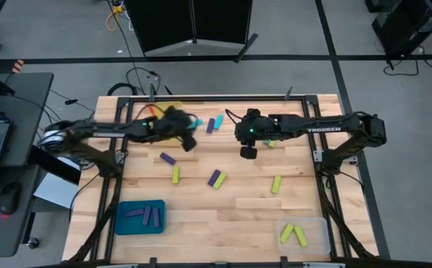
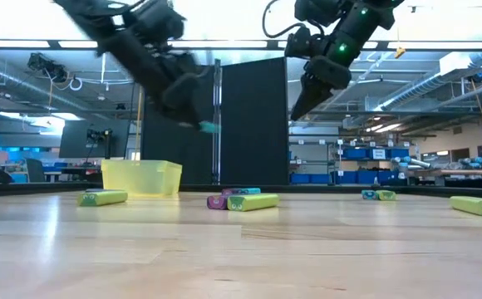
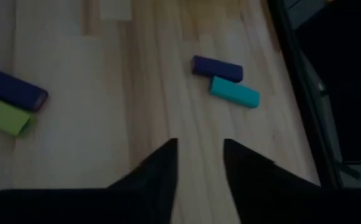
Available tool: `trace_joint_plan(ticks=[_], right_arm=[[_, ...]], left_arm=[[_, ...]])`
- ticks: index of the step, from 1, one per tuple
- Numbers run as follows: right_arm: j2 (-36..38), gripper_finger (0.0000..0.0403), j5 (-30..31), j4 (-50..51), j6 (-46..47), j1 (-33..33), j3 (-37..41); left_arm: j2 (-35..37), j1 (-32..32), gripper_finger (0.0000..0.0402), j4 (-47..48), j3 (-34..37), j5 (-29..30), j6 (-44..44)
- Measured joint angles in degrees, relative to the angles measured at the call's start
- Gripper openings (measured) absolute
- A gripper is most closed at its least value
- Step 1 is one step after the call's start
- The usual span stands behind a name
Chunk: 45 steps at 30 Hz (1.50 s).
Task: Sort blocks
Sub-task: Put the bottom blue block into the yellow bin, then put the top purple block into the blue bin
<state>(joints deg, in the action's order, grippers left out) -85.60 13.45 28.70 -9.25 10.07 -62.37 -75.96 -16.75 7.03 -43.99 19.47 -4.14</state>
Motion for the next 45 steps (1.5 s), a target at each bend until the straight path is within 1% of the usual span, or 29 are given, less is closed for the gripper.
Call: trace_joint_plan(ticks=[4,6,8,10,13,15,18,22,27,28,29,33,36,40,45], right_arm=[[-0.2,0.0055,-0.9,0.1,0.0,0.0,0.0],[-0.3,0.0019,-1.1,0.1,-0.5,0.0,0.1],[-0.4,0.0010,-1.1,-0.2,-0.8,0.1,0.1],[-0.5,0.0018,-1.2,-0.6,-0.8,0.1,0.1],[-0.5,0.0027,-1.7,-0.6,-0.4,0.3,0.1],[-0.5,0.0021,-2.0,-0.7,-0.4,0.4,0.1],[-0.5,0.0008,-2.2,-0.7,-0.4,0.6,0.1],[-0.5,0.0015,-3.1,-0.7,-0.8,1.1,0.1],[-0.5,0.0016,-4.5,-0.3,-0.8,1.7,0.1],[-0.5,0.0014,-4.5,-0.3,-0.8,1.8,0.1],[-0.5,0.0013,-4.5,-0.3,-0.8,1.9,0.1],[-0.5,0.0013,-4.5,-0.3,-0.8,2.1,0.1],[-0.5,0.0025,-4.5,0.1,0.0,2.1,0.1],[-0.2,0.0043,-4.5,2.5,0.8,2.1,0.1],[1.3,0.0055,-4.3,7.8,3.5,2.0,0.1]], left_arm=[[7.6,-3.8,0.0114,-0.1,7.9,3.6,-5.7],[9.6,-6.0,0.0114,0.0,11.0,3.6,-7.0],[9.8,-8.4,0.0114,0.6,12.7,3.5,-7.6],[9.6,-11.2,0.0114,-0.1,13.4,2.8,-7.8],[6.8,-14.6,0.0114,0.1,13.7,-0.4,-7.1],[5.2,-16.2,0.0114,0.4,13.9,-2.0,-6.7],[2.5,-18.6,0.0114,0.6,13.7,-2.5,-6.6],[-0.4,-19.9,0.0114,0.1,13.7,-5.3,-6.6],[-1.1,-20.0,0.0114,-0.3,13.7,-5.8,-6.5],[-1.0,-19.9,0.0120,-0.2,13.7,-5.9,-6.5],[-0.8,-19.9,0.0136,0.1,13.7,-6.1,-6.5],[-0.5,-19.9,0.0226,-0.4,13.7,-6.1,-6.3],[-0.5,-19.7,0.0267,-1.5,13.7,-6.2,-6.2],[-0.5,-18.1,0.0279,-4.3,13.7,-6.2,-5.9],[-0.5,-15.5,0.0266,-9.7,13.7,-6.0,-5.1]])
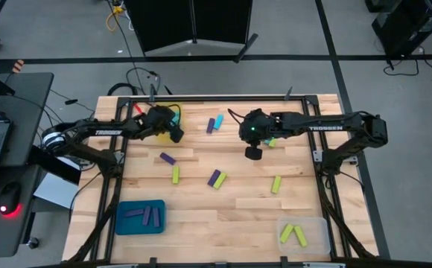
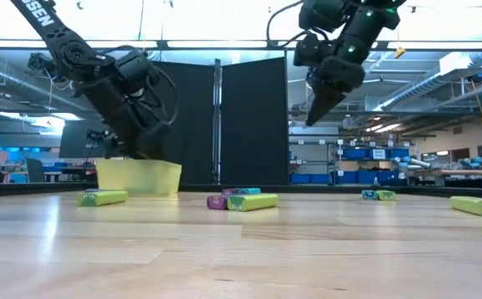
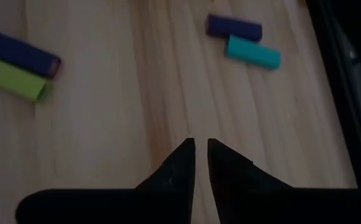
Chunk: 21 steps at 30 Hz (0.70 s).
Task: Sort blocks
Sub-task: Put the top purple block into the blue bin
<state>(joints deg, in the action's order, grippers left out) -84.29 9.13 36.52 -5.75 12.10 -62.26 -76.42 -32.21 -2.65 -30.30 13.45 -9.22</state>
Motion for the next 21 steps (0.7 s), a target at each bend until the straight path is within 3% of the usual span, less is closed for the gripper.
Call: trace_joint_plan(ticks=[14,21], right_arm=[[4.9,0.0056,0.2,17.3,11.2,-1.2,0.0],[4.8,0.0059,-3.0,13.5,13.1,-1.9,4.0]], left_arm=[[0.0,10.6,0.0245,-12.3,0.0,0.7,1.0],[0.0,15.4,0.0245,-17.1,0.0,4.9,3.2]])
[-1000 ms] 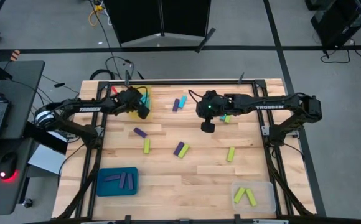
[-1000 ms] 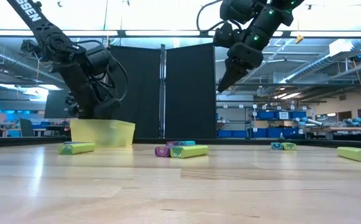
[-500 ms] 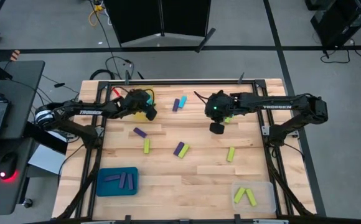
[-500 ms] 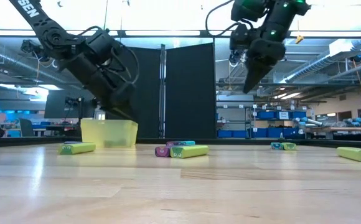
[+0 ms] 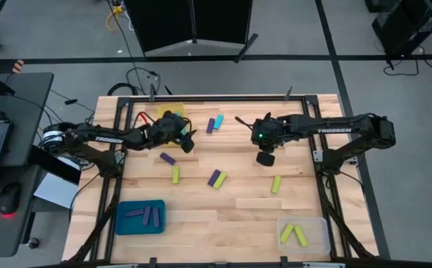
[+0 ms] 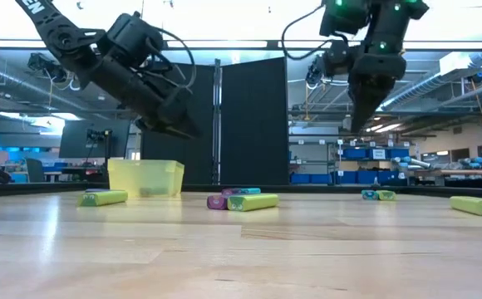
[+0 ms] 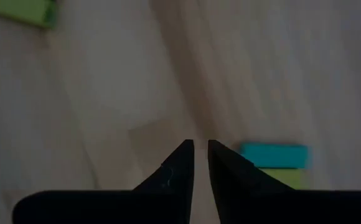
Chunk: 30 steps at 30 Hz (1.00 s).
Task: Sort blocks
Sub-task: Put the top purple block into the blue bin
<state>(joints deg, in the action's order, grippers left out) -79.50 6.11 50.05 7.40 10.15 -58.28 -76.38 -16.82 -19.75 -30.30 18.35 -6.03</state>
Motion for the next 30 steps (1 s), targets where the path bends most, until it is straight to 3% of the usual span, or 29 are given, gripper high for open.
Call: trace_joint_plan(ticks=[6,11,20,26,30], right_arm=[[-0.1,0.0051,-7.4,-9.6,1.7,0.0,7.2],[-0.1,0.0045,-7.5,-12.5,7.3,0.0,10.4],[-0.1,0.0041,-7.6,-8.6,21.2,-2.3,11.6],[-0.1,0.0048,-3.6,-14.3,21.1,-4.0,11.6],[-0.1,0.0053,-4.9,-21.7,18.3,-3.0,11.6]], left_arm=[[0.0,1.3,0.0245,-2.6,0.7,0.0,1.1],[0.0,1.5,0.0245,-3.4,1.7,-1.0,1.1],[0.0,2.7,0.0245,-5.0,1.7,-1.5,0.5],[0.0,3.0,0.0245,-5.4,1.7,-2.1,0.9],[0.0,3.0,0.0245,-5.9,1.7,-7.7,0.7]])
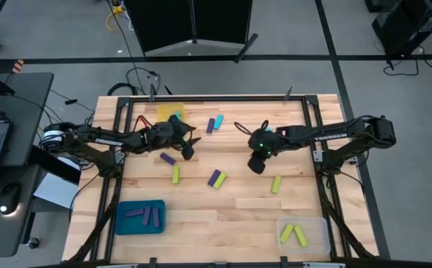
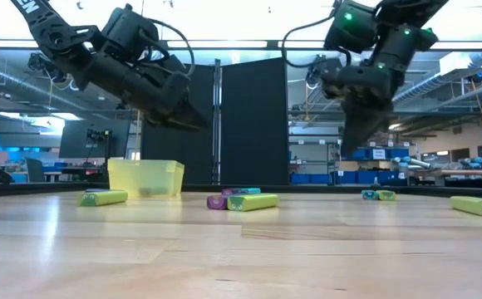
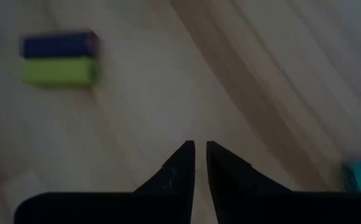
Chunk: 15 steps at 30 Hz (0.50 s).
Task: Sort blocks
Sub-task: Put the top purple block into the blue bin
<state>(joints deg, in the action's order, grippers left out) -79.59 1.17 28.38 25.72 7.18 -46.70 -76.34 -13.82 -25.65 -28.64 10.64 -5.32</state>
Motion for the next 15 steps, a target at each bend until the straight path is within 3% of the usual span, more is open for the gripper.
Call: trace_joint_plan(ticks=[9,15], right_arm=[[0.0,0.0051,-0.7,-8.7,-4.5,2.5,0.0],[0.0,0.0055,-0.7,-9.2,-6.7,3.6,0.0]], left_arm=[[0.0,0.0,0.0229,3.4,0.0,-11.8,2.6],[0.0,0.0,0.0211,4.9,-0.1,-16.0,2.0]])
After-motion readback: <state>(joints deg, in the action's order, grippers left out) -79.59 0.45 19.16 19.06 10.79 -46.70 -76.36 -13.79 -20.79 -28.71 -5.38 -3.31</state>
